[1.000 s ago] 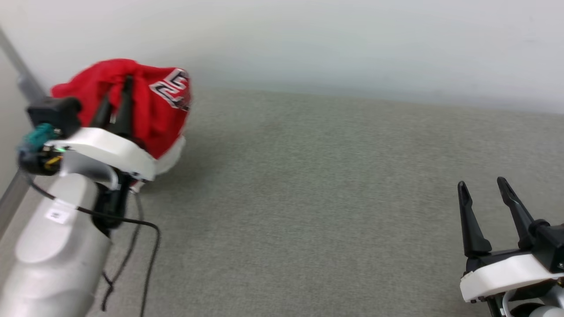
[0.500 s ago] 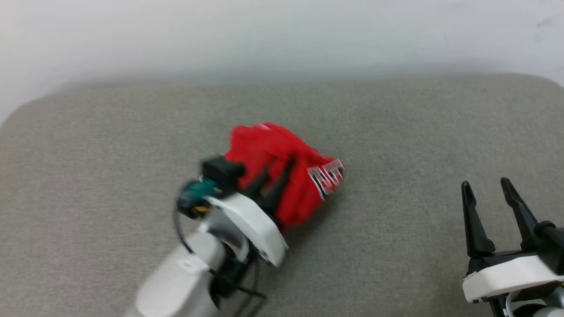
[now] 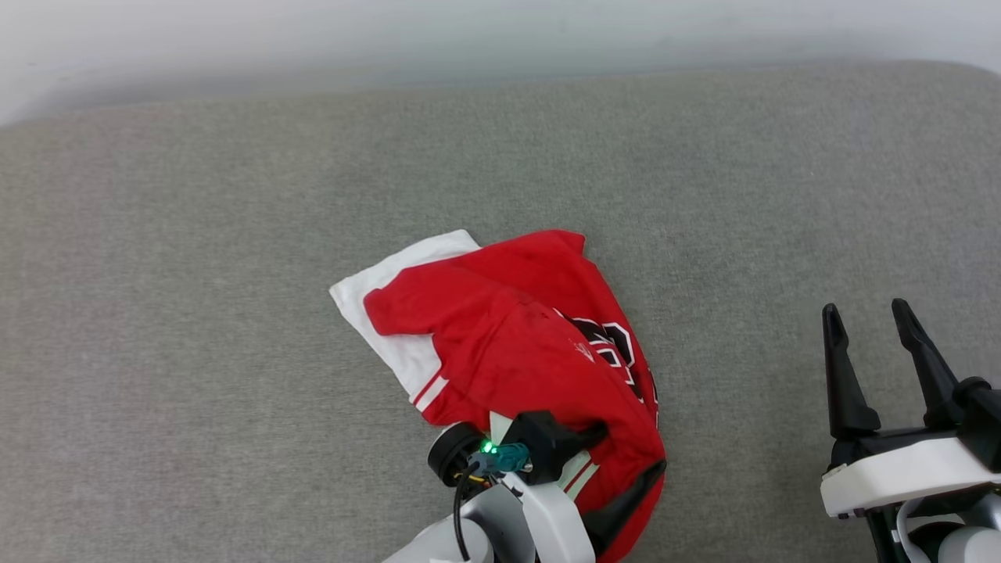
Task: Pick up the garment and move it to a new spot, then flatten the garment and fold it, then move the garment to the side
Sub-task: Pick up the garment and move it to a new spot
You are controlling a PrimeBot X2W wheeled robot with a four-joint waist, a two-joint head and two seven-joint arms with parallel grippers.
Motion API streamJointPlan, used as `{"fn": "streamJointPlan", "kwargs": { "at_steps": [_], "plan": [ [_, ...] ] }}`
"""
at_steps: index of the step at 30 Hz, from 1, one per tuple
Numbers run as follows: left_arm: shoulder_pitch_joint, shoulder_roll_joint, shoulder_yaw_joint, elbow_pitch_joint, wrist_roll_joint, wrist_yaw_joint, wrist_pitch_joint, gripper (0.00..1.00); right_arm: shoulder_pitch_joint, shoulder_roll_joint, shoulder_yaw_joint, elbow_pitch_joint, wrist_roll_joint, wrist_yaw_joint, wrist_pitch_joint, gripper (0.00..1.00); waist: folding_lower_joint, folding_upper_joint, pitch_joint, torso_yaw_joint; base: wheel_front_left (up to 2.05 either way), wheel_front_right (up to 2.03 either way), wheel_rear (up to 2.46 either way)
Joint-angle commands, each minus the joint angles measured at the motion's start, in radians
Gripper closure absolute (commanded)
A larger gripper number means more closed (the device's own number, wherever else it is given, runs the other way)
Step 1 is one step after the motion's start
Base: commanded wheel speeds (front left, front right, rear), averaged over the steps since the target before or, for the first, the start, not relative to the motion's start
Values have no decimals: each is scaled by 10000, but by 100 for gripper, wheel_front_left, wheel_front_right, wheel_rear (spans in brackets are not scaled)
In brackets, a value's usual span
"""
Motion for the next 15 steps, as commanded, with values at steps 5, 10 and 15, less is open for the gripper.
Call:
{"fn": "streamJointPlan", "kwargs": {
  "at_steps": [5,10,15],
  "plan": [
    [-115,-9,288,-343,282,163,-1188,0,155,4,-58,134,-89,-7,52,0,-1,0,-782,425,0,0,0],
    [183,271,1110,-813,300,867,-1800,0,446,4,-49,139,-98,-7,242,0,-1,0,-1424,737,0,0,0],
    [637,619,2154,-1140,148,1679,-2018,0,736,4,-84,48,-66,-7,430,0,-1,0,-1816,998,0,0,0]
  ]
}}
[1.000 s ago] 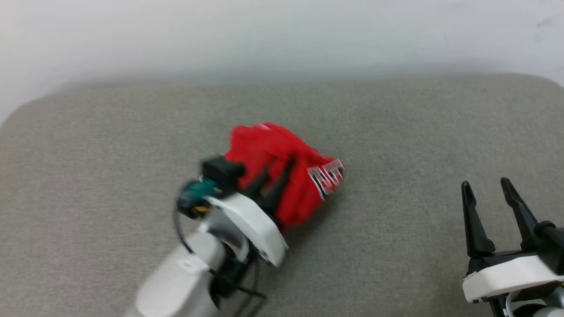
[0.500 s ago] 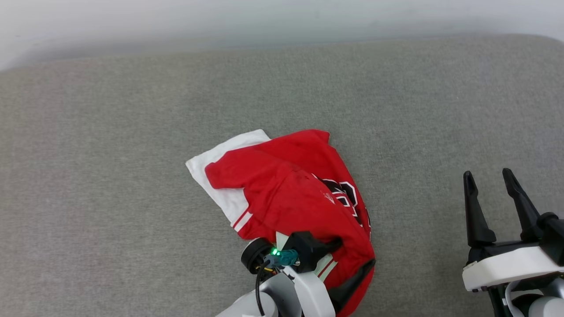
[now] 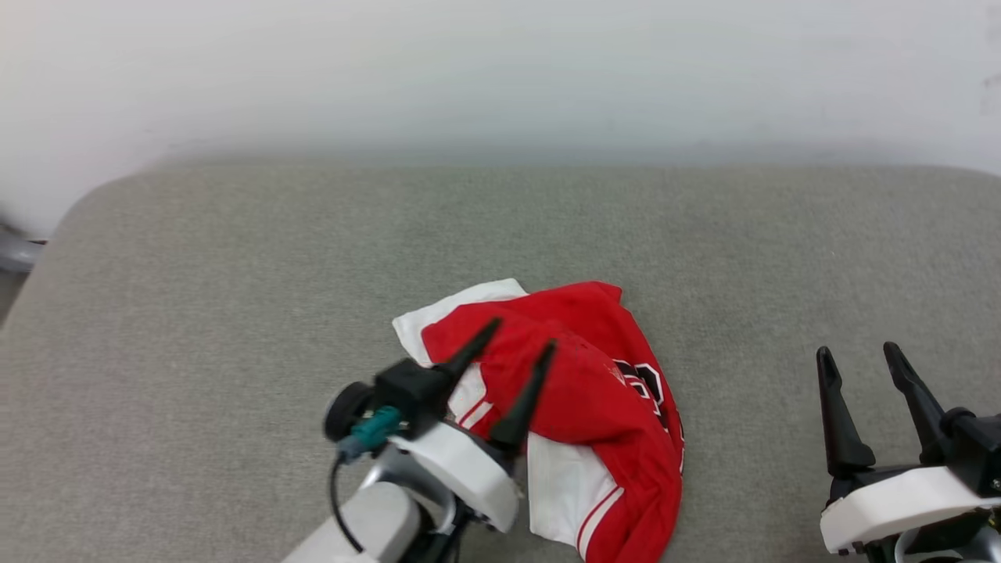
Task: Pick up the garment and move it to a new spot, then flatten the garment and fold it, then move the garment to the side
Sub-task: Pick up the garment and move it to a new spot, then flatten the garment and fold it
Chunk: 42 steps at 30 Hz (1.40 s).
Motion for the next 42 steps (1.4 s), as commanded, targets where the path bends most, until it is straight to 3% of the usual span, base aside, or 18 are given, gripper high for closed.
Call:
{"fn": "streamJointPlan", "kwargs": {
  "at_steps": [1,10,16,33,42],
  "plan": [
    [330,179,387,-118,-62,273,-86,0,162,4,-32,-57,70,-7,49,0,0,0,-268,239,0,0,0],
    [1686,1014,2645,-752,51,1257,-146,0,581,3,41,-124,134,-7,230,0,0,0,-641,315,0,0,0],
    [2590,1266,3500,-1172,288,1368,-139,0,774,4,92,-211,121,-7,322,0,0,0,-828,274,0,0,0],
    [2952,1134,3724,-1357,652,1201,-141,0,865,4,36,-235,118,-7,872,0,0,0,-865,311,0,0,0],
    [2619,1045,3603,-1562,850,1085,-142,0,-549,-57,777,891,348,-7,3483,0,0,0,-306,781,0,0,0]
  ]
}}
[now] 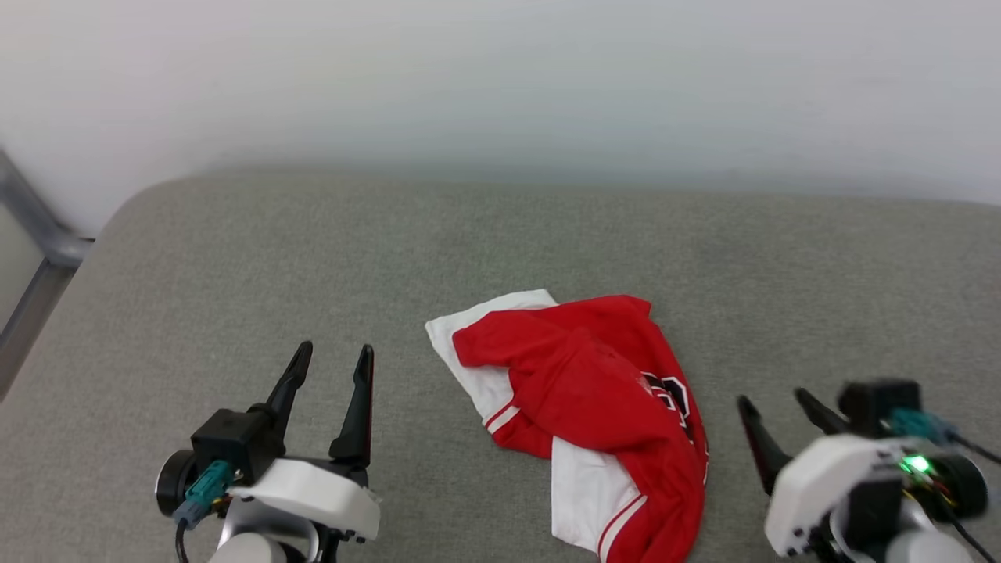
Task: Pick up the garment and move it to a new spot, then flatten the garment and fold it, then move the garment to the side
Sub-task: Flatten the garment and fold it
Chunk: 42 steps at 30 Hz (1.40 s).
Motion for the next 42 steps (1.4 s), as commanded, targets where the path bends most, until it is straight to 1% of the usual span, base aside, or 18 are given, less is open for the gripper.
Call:
{"fn": "streamJointPlan", "kwargs": {
  "at_steps": [1,3,8,12,16,18,19,20,22,25,28,31,34,38,42],
  "plan": [
    [-215,-50,-47,-22,92,-66,-25,0,-527,-130,306,151,127,-7,402,0,1,0,315,263,0,0,0],
    [-354,-120,-101,-26,179,-144,-23,0,-1081,-369,920,400,378,-7,1029,0,1,0,521,435,0,0,0],
    [-745,-307,-155,86,321,-417,-23,0,-2613,-1196,2667,1155,1094,-7,2508,0,1,0,958,893,0,0,0],
    [-1008,-566,-112,218,440,-627,-23,0,-3640,-1783,3818,1709,1609,-7,3226,0,1,0,1240,1237,0,0,0],
    [-1078,-802,18,322,588,-791,-23,0,-4382,-2175,4805,2437,2114,-7,3806,0,1,0,1393,1428,0,0,0],
    [-1051,-887,113,393,642,-879,-23,0,-4648,-2342,5144,2793,2379,-8,4164,0,1,0,1409,1476,0,0,0],
    [-1026,-929,172,423,682,-892,-23,0,-4740,-2373,5246,2929,2532,-7,4287,60,1,0,1405,1495,0,0,0],
    [-988,-961,217,450,702,-938,-23,0,-4853,-2444,5340,3033,2594,-7,4357,100,1,0,1385,1505,0,0,0],
    [-919,-1034,316,513,772,-987,-23,0,-4961,-2540,5425,3124,2797,-8,4355,100,1,0,1345,1495,0,0,0],
    [-807,-1113,481,561,862,-1045,-24,0,-5191,-2667,5346,3045,2782,-8,3998,100,1,0,1245,1403,0,0,0],
    [-717,-1145,605,582,938,-1074,-24,0,-5382,-2719,4948,2857,2597,-8,3438,100,1,0,1137,1243,0,0,0],
    [-621,-1192,713,591,1007,-1138,-24,0,-5322,-2683,4067,2725,2327,-8,2983,100,1,0,1053,1038,0,0,0],
    [-569,-1208,858,593,1041,-1159,-24,0,-4967,-2553,2647,2741,2153,-8,2602,100,1,0,995,822,0,0,0],
    [-487,-1245,965,561,1101,-1216,-24,0,-4319,-2328,419,2819,1923,-7,2242,100,1,0,996,633,0,0,0],
    [-424,-1247,1067,534,1130,-1264,-24,0,-3397,-1843,-1943,3079,1636,-8,1859,100,1,0,1066,559,0,0,0]
  ]
}}
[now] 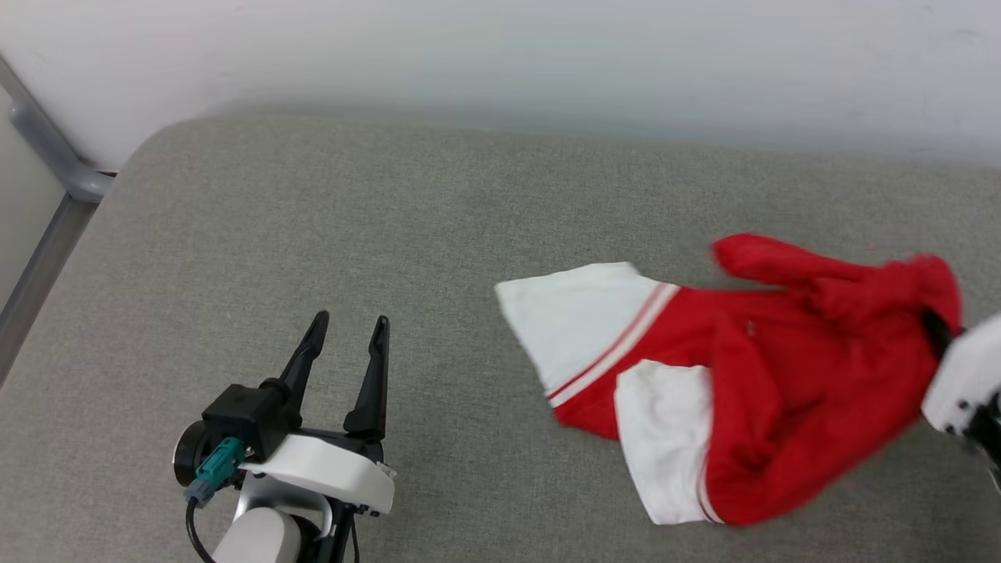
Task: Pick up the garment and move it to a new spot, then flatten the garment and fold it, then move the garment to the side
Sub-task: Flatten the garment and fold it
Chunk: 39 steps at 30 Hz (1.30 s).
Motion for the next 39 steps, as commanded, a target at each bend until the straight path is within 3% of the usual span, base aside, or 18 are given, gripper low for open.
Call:
{"fn": "streamJointPlan", "kwargs": {
  "at_steps": [1,3,8,9,10,20,25,28,32,39],
  "plan": [
    [109,9,55,-24,58,-34,-24,0,476,299,-828,210,-122,-9,-169,100,0,-1,50,-14,0,0,0],
    [114,13,90,-20,83,-38,-24,0,822,559,-1643,453,-229,-7,-399,100,0,-1,87,-2,0,0,0],
    [162,69,166,-13,115,-39,-24,0,1342,1078,-2476,1045,-443,-7,-993,100,0,-1,124,-33,0,0,0],
    [164,82,180,0,118,-54,-24,0,1392,1144,-2553,1158,-558,-7,-1241,35,0,-1,122,-40,0,0,0],
    [181,92,195,14,119,-61,-24,0,1428,1243,-2545,1271,-611,-7,-1500,0,0,-1,97,-55,0,0,0],
    [464,225,197,88,102,105,35,0,1995,1592,-2315,807,-1643,-7,-5049,0,0,-1,-526,-170,0,0,0],
    [711,315,175,-29,149,258,131,0,2444,1773,-1644,137,-2251,-7,-5687,0,0,-1,-911,-288,0,0,0],
    [850,362,145,-106,165,318,220,0,2762,1839,-763,-300,-2249,-7,-5333,0,0,-1,-1079,-366,0,0,0],
    [984,384,117,-238,124,383,314,0,3276,1706,869,-820,-1678,-7,-3730,0,0,-1,-1197,-430,0,0,0],
    [935,463,170,-465,44,455,364,0,3488,442,3757,-2122,-322,-9,-397,0,0,-1,-1002,-464,0,0,0]
  ]
}}
